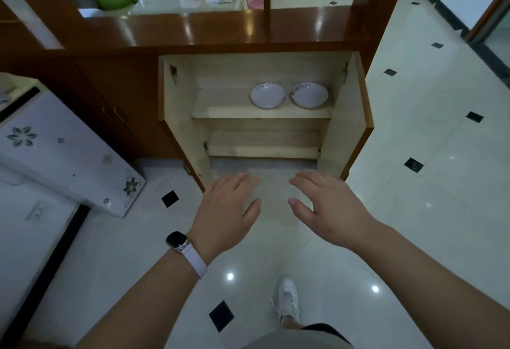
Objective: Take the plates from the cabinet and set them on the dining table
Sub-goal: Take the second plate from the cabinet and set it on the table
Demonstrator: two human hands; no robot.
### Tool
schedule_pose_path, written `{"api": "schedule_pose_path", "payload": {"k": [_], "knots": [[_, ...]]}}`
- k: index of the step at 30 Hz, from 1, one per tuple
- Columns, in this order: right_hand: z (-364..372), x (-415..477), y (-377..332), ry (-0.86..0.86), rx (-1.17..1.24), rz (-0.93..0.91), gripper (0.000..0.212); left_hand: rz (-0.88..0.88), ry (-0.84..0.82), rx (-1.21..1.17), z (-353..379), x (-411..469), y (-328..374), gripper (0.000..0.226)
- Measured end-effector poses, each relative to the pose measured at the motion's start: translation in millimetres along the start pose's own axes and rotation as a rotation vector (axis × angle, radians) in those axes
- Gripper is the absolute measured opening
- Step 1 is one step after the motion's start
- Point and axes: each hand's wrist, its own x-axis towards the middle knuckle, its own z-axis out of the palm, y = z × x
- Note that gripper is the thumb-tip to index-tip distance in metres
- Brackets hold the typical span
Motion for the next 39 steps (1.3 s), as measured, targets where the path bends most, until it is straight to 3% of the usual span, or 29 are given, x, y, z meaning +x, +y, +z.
{"api": "schedule_pose_path", "payload": {"k": [15,20,29,39], "knots": [[-43.9,157.2,55.6,0.006,-0.078,-0.001,0.047,0.036,0.020,0.099,-7.5,166.7,-49.7,0.040],[-31.4,218.4,58.4,-0.004,-0.075,0.026,0.056,0.050,0.028,0.063,-2.4,217.2,-91.2,0.037],[-21.0,354.0,47.1,-0.024,-0.160,0.091,0.051,0.175,0.051,0.059,-17.7,335.3,-188.7,0.039],[-13.7,428.2,48.4,-0.004,-0.166,0.185,0.051,0.290,-0.051,0.081,-11.1,421.2,-246.5,0.042]]}}
